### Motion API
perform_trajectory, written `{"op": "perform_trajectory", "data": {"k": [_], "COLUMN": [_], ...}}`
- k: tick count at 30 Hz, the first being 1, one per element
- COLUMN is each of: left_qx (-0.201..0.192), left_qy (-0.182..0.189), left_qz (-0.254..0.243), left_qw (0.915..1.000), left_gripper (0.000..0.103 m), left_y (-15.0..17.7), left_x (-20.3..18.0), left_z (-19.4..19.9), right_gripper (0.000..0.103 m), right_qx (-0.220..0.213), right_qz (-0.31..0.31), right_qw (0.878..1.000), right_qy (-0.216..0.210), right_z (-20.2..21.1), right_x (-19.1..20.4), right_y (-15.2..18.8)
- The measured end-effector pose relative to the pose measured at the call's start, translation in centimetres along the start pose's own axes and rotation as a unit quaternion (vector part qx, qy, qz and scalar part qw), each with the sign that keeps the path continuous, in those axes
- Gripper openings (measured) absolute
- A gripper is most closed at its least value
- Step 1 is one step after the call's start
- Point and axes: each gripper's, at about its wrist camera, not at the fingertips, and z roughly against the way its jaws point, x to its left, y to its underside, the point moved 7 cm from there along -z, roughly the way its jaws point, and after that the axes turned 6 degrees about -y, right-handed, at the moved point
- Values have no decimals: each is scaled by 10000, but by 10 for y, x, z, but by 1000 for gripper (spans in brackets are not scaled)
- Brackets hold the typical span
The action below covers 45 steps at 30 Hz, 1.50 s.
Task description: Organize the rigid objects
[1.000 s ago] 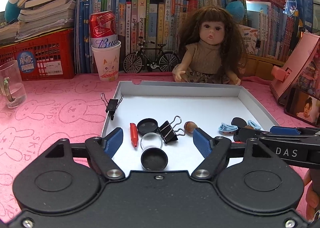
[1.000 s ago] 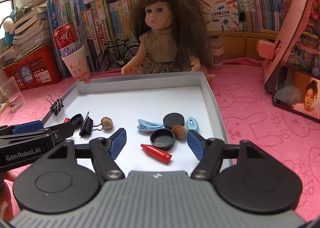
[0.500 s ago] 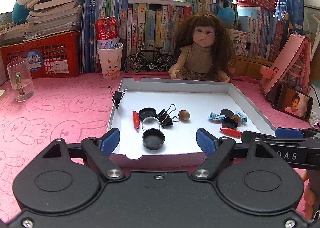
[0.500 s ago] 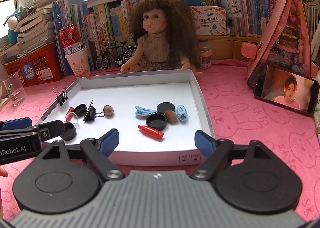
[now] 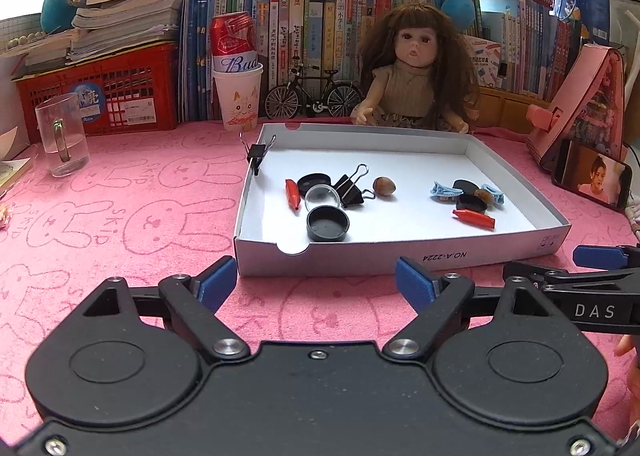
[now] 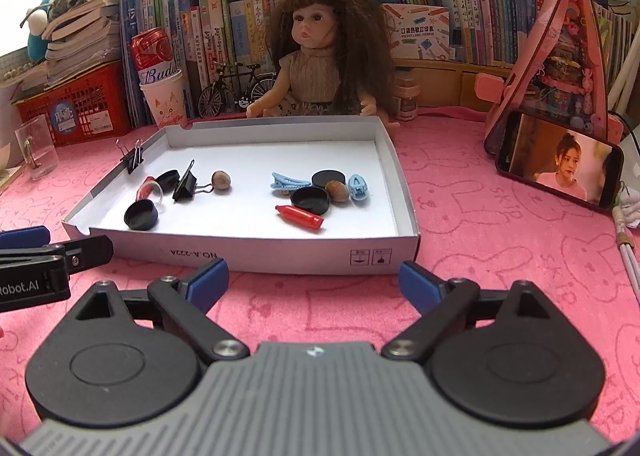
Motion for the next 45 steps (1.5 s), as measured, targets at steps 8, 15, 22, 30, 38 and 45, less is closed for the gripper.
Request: {"op": "perform_trajectory", "data": {"k": [8,15,22,30,38,45], "left_qx": [184,409,462,527,525,525], "left_qy": [-172,-337,-388,-398,-400,-399], "left_qz": [-59,-49,-35,1,-3,-2], "left_qw": [9997,9986,9982,9978,9978,9978], "left_gripper": [86,90,95,102,103,103], "left_y": [11,18,19,20,20,20], "left_x": [1,3,4,6,6,6], "left_z": [-12,-23,-25,-28,-28,-28], "right_gripper": [99,103,103,103,103,103], "right_qx": [238,312,333,333,332,332], "right_qz": [-89,1,20,21,21,20], "right_qw": [9997,9995,9994,9994,9994,9994], "right_qy": [44,80,112,110,110,110], "right_z": [-12,-16,-17,-17,-17,-17], "right_x": [-4,0,0,1,1,1], "right_y": [14,15,15,15,15,15]}}
